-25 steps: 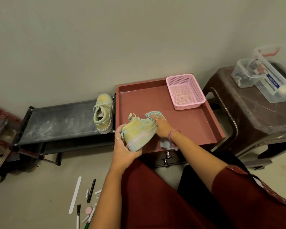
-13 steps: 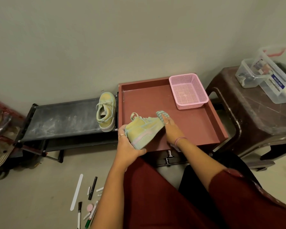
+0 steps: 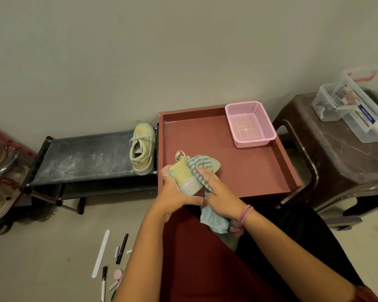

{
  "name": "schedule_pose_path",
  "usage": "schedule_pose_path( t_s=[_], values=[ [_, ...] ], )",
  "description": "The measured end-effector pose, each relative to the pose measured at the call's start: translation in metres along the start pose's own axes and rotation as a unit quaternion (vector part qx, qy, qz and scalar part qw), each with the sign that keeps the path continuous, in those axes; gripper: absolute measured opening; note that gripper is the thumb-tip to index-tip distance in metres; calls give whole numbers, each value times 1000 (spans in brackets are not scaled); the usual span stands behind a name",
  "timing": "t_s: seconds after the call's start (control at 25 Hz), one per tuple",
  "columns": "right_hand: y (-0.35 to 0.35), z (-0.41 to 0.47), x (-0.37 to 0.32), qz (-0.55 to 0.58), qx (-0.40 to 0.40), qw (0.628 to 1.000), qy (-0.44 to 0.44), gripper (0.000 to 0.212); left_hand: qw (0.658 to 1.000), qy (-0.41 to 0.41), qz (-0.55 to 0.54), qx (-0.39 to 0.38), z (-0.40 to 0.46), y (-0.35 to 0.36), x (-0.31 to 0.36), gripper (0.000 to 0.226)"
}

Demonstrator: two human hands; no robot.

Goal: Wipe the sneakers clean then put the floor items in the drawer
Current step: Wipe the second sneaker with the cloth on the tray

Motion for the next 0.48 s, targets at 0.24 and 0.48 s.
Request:
schedule_pose_path(
  t_s=[0.24,0.48],
  values=[
    [-31,4,3,-21,21,1000,4,79,973,-144,-181,-11,0,6,3,30],
    [-25,-24,-38,-256,90,953,-133,77,962,-97,-239,89,7,5,5,17]
  ],
)
Point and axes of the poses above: each hand's wrist, its own z-axis towards the middle knuckle, its own y-axis out of the palm, x = y × z, the point moved 9 cm from there along z, towards the middle knuckle, and after that the axes turned 10 degrees about -z, right-handed, at the moved point
